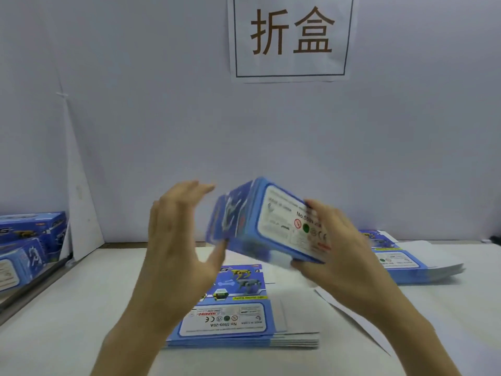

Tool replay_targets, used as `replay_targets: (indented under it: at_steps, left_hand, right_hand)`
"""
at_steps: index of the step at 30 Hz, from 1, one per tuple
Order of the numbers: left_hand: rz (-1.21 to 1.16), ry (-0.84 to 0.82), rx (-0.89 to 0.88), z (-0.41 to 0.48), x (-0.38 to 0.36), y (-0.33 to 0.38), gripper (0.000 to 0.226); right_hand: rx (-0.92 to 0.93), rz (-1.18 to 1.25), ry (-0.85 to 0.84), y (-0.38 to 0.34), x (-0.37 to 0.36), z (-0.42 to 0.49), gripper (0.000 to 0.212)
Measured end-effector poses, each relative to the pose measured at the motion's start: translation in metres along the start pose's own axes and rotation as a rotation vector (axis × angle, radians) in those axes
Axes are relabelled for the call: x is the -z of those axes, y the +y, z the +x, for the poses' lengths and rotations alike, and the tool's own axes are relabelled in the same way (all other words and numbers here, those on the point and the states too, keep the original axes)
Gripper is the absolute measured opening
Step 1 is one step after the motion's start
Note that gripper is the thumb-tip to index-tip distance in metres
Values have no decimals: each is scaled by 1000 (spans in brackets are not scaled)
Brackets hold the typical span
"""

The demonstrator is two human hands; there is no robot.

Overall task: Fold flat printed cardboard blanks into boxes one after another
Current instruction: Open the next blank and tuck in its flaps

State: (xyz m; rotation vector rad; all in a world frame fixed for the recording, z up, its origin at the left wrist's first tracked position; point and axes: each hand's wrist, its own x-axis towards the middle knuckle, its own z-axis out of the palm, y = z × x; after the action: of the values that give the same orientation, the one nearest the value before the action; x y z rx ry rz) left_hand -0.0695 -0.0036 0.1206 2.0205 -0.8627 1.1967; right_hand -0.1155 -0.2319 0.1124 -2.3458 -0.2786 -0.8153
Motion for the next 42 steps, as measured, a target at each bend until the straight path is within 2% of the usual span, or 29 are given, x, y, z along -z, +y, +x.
replay_targets:
  at_steps: [2,4,5,7,9,10,12,15,16,18,20,21,23,24,25,27,29,31,33,35,36,38,40,42]
  left_hand:
    - [245,-222,-132,-5,-7,-3,104]
    - [318,-441,-56,-12,-17,4,127]
    - [308,-485,3,-16,-24,8,131]
    - [258,-502,133,-23,-34,11,124]
    - [176,-390,142,-22,-35,9,101]
    - [94,-322,161,-19,-32,7,92]
    - [-74,-237,250,-16,-26,3,88]
    - [-325,-159,427,-14,-23,-7,76]
    - [-447,-175,509,-14,-22,-10,74]
    - [-796,-263,662,-15,-22,-17,75]
    - [-1049,-416,762,-16,-23,-20,80]
    - [-1035,-497,766,-17,-24,-20,81]
    - [-790,-555,718,-21,-33,-16,80]
    - [-646,-481,694,-21,-37,-14,78]
    - [-565,-377,679,-22,-41,-14,69]
    - [-595,-285,692,-21,-41,-14,45]
    - [-733,-352,746,-17,-37,-14,28]
    - [-810,-304,790,-15,-35,-11,36]
    - [-749,-171,796,-16,-37,-11,47]
    - [-652,-120,785,-18,-39,-12,38]
    - [-627,-111,795,-18,-39,-14,28]
    - [-636,-123,826,-17,-36,-22,14]
    - [-667,-172,840,-17,-35,-30,16]
    - [-661,-204,856,-17,-34,-34,19]
  right_hand:
    - [168,-295,73,-6,4,0,87]
    - [290,-500,105,-14,1,0,88]
    - [328,-572,119,-17,-2,-1,89]
    - [380,-643,131,-18,-8,-1,91]
    - [403,-631,133,-15,-12,0,94]
    - [394,-586,155,-13,-12,0,95]
    - [310,-450,267,-9,-10,3,94]
    - [70,-241,527,-4,-1,4,91]
    - [-29,-134,560,-3,3,4,88]
    - [-216,182,467,0,9,5,82]
    - [-333,519,275,3,10,8,74]
    - [-355,667,196,3,8,9,66]
    - [-341,854,139,1,1,10,43]
    - [-324,859,130,0,-4,9,36]
    - [-316,830,111,1,-9,6,37]
    - [-320,762,54,3,-16,2,49]
    - [-311,706,-13,6,-19,1,41]
    - [-349,667,-86,8,-21,2,40]
    - [-397,625,-118,15,-27,2,46]
    - [-427,607,-105,18,-33,4,34]
    - [-450,633,-100,20,-36,4,30]
    - [-513,784,-84,26,-41,5,37]
    - [-622,1018,-17,30,-47,5,41]
    - [-762,1152,31,32,-56,5,42]
